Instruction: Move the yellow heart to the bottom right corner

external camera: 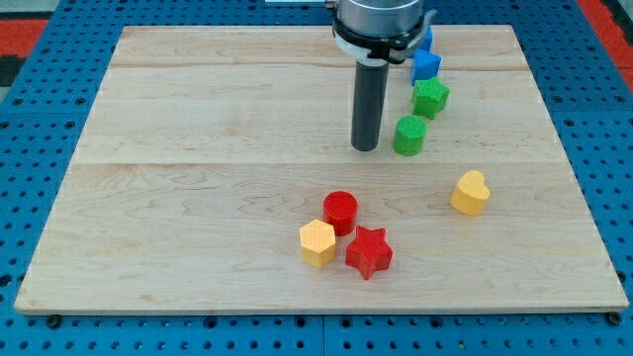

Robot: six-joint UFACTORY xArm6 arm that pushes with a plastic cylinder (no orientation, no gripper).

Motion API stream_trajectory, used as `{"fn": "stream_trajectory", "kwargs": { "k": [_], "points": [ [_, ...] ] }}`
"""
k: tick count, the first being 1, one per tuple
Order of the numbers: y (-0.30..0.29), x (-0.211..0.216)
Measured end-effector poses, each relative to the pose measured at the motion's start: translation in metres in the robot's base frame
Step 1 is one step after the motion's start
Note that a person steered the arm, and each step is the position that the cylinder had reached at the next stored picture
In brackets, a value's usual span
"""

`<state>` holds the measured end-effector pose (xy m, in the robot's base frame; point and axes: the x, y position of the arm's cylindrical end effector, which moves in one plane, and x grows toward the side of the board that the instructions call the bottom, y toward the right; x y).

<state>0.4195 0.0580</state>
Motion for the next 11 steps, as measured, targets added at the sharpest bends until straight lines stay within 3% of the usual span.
{"fn": "stream_trajectory", "kwargs": {
  "k": [3,4,6,9,11],
  "points": [
    [0.038,0.004],
    [0.027,0.034],
    [0.099,0.049],
    [0.141,0.061],
    [0.149,0.12]
  ]
}}
